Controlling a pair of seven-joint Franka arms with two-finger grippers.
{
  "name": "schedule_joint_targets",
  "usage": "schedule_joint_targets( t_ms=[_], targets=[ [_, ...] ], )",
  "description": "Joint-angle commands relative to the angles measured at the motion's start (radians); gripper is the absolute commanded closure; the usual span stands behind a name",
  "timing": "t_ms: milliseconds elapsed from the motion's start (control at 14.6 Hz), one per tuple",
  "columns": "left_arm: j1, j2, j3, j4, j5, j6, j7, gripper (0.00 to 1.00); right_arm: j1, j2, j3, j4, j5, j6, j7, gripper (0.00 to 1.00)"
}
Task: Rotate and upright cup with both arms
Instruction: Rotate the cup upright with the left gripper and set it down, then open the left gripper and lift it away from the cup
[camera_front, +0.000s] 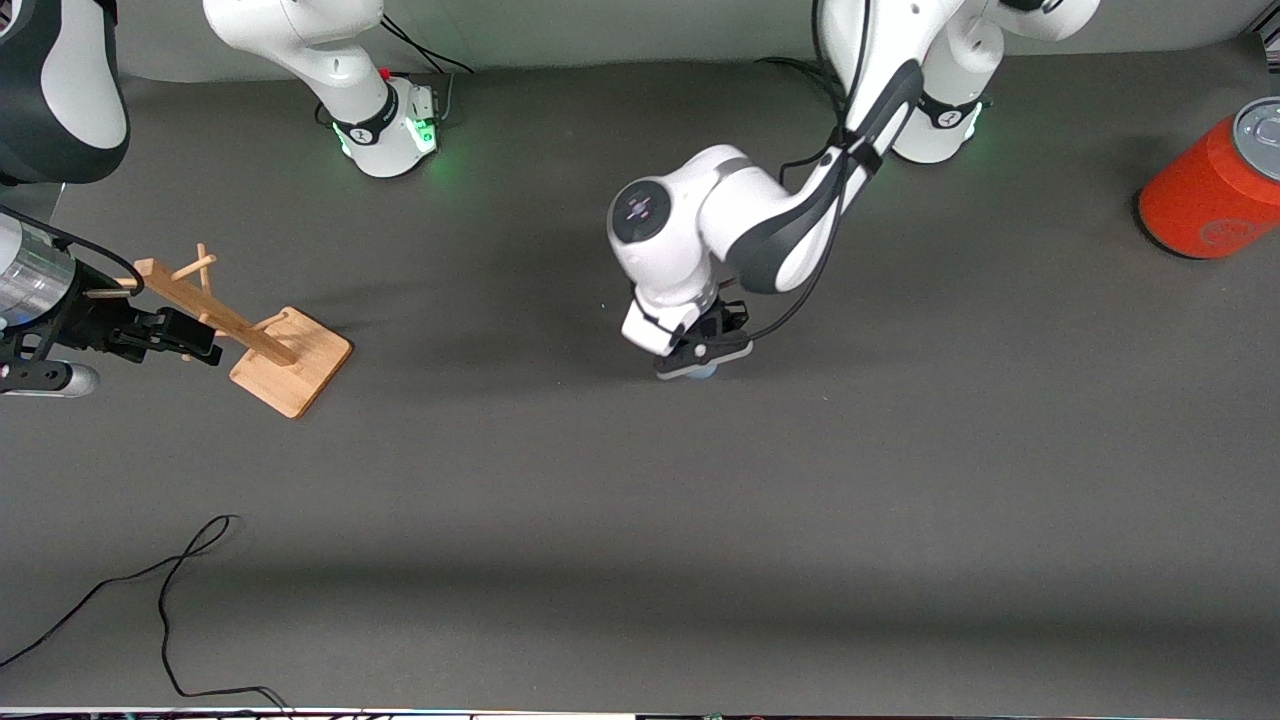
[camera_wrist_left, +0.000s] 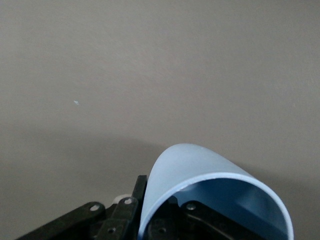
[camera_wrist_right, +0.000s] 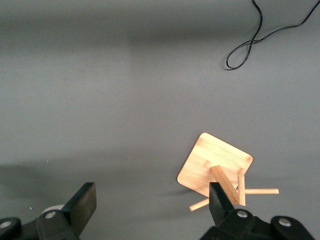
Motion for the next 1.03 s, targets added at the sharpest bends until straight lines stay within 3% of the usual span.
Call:
schedule_joint_targets(
  t_ms=[0, 206, 343, 755, 824, 961],
  targets=[
    [0.028, -0.124, -0.007, -0.321, -0.012, 0.251, 0.038, 0.95, -0.004, 0.005, 0.005, 0.006, -0.013, 0.009, -0.021, 0.00],
    [0.053, -0.108, -0.008, -0.433, -0.012, 0.469, 0.050, 0.95, 0.002, 0.017, 0.005, 0.008, -0.013, 0.019, -0.015, 0.00],
    [0.066, -0.082, -0.013, -0.436, -0.022, 0.496, 0.059, 0.95, 0.004, 0.023, 0.002, 0.008, -0.016, 0.029, -0.018, 0.00],
    [0.099, -0.056, -0.036, -0.424, -0.210, 0.516, 0.211, 0.94, 0.028, 0.083, -0.004, 0.005, -0.016, 0.111, -0.012, 0.00],
    [0.106, -0.054, -0.036, -0.422, -0.212, 0.516, 0.214, 0.87, 0.028, 0.082, -0.005, 0.006, -0.016, 0.111, -0.012, 0.00],
    [0.106, -0.054, -0.036, -0.422, -0.210, 0.516, 0.223, 0.56, 0.025, 0.082, -0.005, 0.012, -0.015, 0.114, -0.012, 0.00]
  ],
)
